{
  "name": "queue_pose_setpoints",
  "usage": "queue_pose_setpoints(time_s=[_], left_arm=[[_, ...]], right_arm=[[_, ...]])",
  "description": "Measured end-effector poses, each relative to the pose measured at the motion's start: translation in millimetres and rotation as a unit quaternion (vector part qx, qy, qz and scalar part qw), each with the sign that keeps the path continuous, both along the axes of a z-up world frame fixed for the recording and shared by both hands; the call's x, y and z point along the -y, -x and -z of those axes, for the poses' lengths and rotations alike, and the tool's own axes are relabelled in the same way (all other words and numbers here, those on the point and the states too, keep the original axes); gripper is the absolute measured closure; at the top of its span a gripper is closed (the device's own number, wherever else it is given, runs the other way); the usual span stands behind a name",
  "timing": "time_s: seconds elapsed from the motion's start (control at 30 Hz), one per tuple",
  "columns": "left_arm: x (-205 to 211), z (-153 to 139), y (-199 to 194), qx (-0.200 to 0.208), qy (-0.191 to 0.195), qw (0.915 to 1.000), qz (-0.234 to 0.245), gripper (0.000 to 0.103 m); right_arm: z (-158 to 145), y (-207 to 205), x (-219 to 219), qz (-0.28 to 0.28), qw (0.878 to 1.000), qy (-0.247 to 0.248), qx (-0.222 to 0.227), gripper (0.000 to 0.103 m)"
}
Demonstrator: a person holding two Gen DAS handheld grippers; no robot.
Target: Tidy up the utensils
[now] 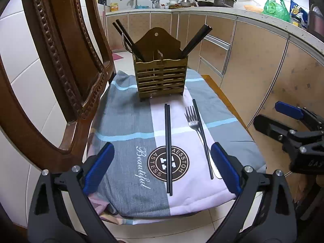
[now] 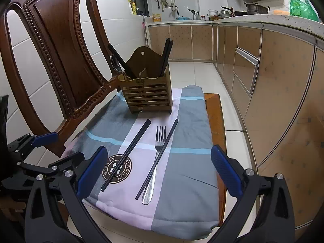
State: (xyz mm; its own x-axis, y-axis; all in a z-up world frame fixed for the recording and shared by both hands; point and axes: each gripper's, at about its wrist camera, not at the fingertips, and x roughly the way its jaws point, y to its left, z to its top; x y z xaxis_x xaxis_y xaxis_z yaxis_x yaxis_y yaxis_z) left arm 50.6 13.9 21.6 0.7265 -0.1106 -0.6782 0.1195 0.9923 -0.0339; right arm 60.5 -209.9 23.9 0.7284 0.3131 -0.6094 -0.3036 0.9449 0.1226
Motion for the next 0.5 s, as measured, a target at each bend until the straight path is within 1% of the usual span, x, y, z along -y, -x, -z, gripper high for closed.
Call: queue_pose_setpoints(time_s=[0.5], left_arm=[[-1.2,-0.2,-1.9,-0.003,0.002,1.0000,-0.001,0.008]], right_arm=[[0.7,-3.0,3.6,-0.001,1.000,-0.008,-0.005,0.004]])
